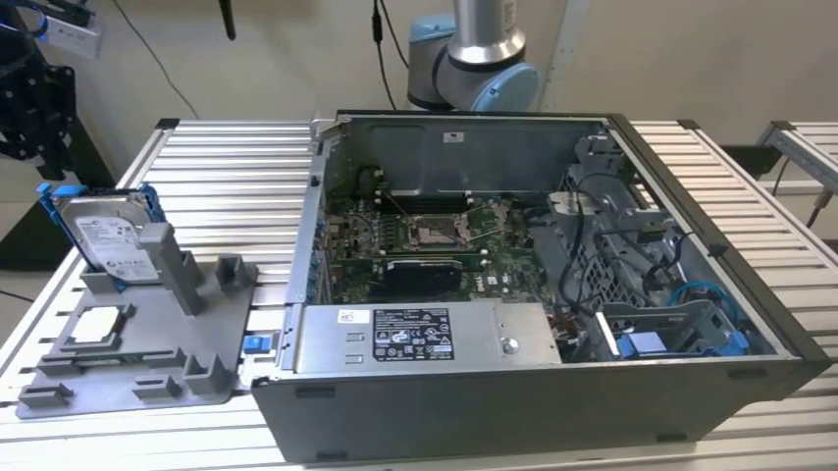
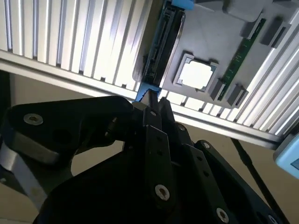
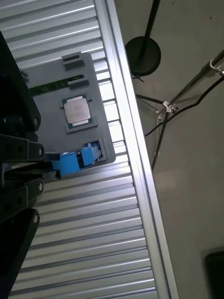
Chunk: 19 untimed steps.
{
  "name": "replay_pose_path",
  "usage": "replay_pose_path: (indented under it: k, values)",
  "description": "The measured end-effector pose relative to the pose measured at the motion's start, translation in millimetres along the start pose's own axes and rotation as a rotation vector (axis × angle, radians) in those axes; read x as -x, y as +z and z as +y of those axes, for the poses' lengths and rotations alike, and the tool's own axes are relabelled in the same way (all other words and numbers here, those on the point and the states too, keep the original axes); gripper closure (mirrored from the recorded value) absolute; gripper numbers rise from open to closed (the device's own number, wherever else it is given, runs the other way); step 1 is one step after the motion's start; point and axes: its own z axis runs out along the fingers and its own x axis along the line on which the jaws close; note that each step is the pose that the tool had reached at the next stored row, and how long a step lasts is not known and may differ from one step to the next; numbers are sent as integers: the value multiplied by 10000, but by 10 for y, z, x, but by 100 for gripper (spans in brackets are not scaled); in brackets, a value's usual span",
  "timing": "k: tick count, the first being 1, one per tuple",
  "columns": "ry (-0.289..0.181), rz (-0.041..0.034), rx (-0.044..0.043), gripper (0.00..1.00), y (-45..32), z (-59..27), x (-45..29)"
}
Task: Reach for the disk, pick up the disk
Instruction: 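Pick up the disk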
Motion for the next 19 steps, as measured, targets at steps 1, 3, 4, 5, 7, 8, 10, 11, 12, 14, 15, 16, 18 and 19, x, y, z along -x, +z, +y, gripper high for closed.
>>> replay_pose_path:
  k: [1, 3, 4, 5, 7, 8, 10, 11, 12, 14, 15, 16, 18, 19]
  values:
    - [0, 0, 0, 0, 0, 0, 0]
    - [-1, 0, 0, 0, 2, 0, 0]
    - [-11, -1, -1, 0, 8, -1, 0]
    - [-35, 0, 0, 0, 21, -1, 0]
    - [-142, 3, 4, 0, 56, -2, -1]
    - [-222, 4, 5, 0, 75, -2, -2]
    - [-441, 9, 11, 0, 111, -3, -3]
    - [-594, 11, 14, 0, 129, -3, -3]
    - [-754, 15, 19, 0, 148, -3, -3]
    - [-1045, 20, 26, 0, 184, -4, -4]
    - [-1140, 22, 28, 0, 202, -4, -5]
    - [-1219, 23, 30, 0, 221, -5, -5]
    - [-1337, 26, 33, 0, 257, -5, -5]
    - [-1394, 27, 35, 0, 275, -5, -5]
